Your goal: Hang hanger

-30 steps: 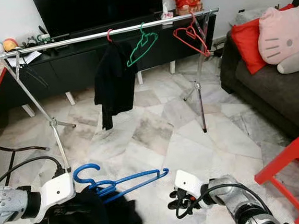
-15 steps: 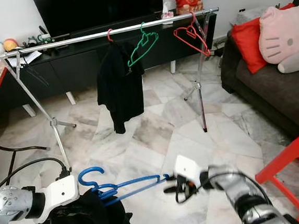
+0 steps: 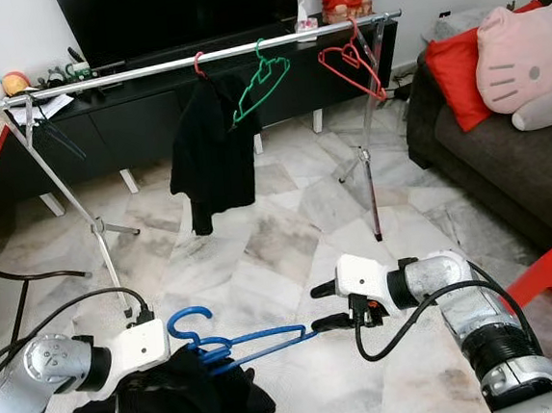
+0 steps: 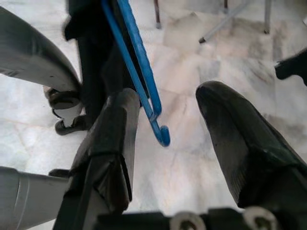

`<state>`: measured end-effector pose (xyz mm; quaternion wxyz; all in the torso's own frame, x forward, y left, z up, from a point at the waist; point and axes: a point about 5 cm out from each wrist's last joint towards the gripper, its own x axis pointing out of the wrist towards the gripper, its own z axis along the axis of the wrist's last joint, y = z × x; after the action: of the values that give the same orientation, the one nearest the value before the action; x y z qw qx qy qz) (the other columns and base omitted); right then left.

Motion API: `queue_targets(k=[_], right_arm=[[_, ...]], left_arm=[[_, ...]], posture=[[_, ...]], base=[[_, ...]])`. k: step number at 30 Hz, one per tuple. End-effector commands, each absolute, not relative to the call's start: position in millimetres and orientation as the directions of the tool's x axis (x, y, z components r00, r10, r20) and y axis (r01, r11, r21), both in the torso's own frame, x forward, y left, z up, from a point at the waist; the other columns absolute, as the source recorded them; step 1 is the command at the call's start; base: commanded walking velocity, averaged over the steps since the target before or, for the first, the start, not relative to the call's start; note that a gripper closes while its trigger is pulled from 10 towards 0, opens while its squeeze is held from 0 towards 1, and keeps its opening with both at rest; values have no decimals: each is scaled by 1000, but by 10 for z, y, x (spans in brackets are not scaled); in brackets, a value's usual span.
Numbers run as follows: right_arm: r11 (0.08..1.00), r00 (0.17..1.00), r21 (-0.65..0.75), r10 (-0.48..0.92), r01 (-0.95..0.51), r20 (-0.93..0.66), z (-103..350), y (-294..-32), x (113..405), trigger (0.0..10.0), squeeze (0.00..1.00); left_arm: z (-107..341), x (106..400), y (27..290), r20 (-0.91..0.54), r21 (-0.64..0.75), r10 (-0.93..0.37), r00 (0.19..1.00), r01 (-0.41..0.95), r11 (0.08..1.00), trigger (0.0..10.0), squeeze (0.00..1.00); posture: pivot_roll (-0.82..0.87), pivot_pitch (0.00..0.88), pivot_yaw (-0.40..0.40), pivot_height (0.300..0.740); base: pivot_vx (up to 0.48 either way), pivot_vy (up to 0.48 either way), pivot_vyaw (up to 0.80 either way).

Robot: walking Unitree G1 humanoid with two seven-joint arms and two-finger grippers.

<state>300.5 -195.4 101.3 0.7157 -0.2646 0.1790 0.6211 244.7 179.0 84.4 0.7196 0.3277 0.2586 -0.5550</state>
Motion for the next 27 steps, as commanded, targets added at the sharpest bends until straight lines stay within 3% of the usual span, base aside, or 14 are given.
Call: queue_targets(k=[1,5,12,21,27], right_arm=[[59,140,-160,818,-985,-558,1106,-1924,2999,10000,0],[-22,46,-130,865,-991,-500,1189,-1798,2940,10000,0],[-120,-43,-118,858,-986,-512,1127,-1620,2887,10000,0],[-167,-87,-114,856,-979,-510,1105,-1519,2831,10000,0],[-149,-49,-160,861,-976,-505,1126,-1473,2886,10000,0]], left_arm=[[879,2498,1799,-738,207,-623,260,965,158,10000,0],[927,2527,1781,-738,219,-623,260,965,144,10000,0],[1110,2595,1693,-721,259,-639,267,960,109,10000,0],[1273,2604,1537,-684,273,-687,248,959,74,10000,0],[1324,2550,1422,-690,276,-695,203,961,6,10000,0]], posture=[[-165,0,66,740],[-162,0,67,740],[-154,0,62,740],[-149,0,56,740],[-152,0,56,740]], base=[[0,0,0],[0,0,0],[0,0,0],[0,0,0],[0,0,0]])
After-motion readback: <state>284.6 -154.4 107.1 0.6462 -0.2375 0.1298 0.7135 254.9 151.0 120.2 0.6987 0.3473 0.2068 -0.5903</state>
